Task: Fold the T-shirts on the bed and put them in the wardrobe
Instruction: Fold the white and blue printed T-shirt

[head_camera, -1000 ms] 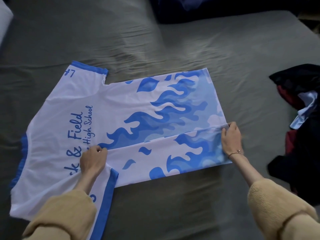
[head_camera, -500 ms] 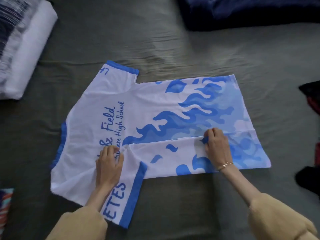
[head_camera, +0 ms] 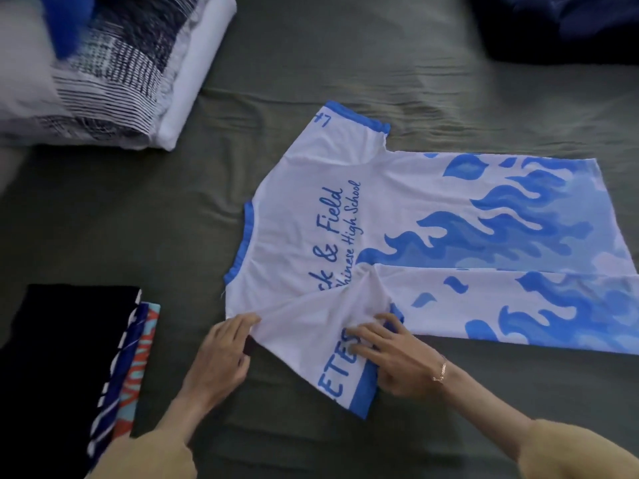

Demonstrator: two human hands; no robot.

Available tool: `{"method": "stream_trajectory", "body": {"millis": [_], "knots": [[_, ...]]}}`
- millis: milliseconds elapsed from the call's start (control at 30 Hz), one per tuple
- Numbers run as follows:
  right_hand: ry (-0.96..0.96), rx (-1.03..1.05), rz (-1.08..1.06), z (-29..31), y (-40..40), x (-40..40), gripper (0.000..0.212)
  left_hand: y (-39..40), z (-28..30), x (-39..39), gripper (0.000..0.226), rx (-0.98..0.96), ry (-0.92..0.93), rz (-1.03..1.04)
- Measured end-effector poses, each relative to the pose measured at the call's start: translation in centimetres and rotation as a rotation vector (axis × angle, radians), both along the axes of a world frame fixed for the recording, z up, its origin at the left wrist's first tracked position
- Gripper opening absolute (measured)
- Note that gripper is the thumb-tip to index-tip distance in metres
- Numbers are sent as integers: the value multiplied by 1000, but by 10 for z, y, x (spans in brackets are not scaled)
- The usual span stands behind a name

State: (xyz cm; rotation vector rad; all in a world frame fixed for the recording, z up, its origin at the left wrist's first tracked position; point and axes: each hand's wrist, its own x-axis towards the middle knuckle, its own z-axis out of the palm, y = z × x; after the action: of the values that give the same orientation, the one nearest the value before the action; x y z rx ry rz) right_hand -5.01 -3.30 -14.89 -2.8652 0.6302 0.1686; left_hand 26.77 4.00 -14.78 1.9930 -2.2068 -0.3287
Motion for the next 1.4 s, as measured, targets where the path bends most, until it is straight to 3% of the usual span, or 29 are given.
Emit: {"method": "stream_trajectory", "body": {"millis": [100, 200, 333, 400, 533, 633, 733, 933, 1033, 1200, 1267, 1400], "knots": [[42, -51, 76, -6, 9, 3, 73, 1, -6, 8, 51, -51, -26, -41], [-50, -59, -10, -5, 9, 13, 69, -7, -7, 14, 39, -45, 26, 13], [-193, 191, -438, 29, -12, 46, 30, -28, -5, 18, 35, 64, 248, 113], [-238, 276, -653, 37, -32, 65, 31, -39, -7, 23, 39, 143, 345, 186], [-386, 258, -861, 37, -90, 94, 21, -56, -5, 29, 22, 338, 703, 509], [-391, 349, -1016, 38, -140, 110, 20, -64, -14, 35, 34, 405, 719, 576], [-536, 574, -1181, 42, -171, 119, 30, -70, -19, 37, 36, 401, 767, 624], [-193, 426, -1033, 31, -149, 112, 40, -78, -16, 49, 11, 482, 912, 605], [-71, 330, -1050, 29, -144, 113, 43, -79, -18, 55, 36, 508, 931, 561], [114, 382, -1172, 35, -160, 124, 33, -79, -22, 56, 19, 526, 980, 562], [52, 446, -1175, 38, -168, 128, 35, -80, -25, 56, 18, 535, 1000, 558], [-273, 502, -1129, 42, -188, 134, 22, -79, -26, 57, 17, 539, 1056, 565]]}}
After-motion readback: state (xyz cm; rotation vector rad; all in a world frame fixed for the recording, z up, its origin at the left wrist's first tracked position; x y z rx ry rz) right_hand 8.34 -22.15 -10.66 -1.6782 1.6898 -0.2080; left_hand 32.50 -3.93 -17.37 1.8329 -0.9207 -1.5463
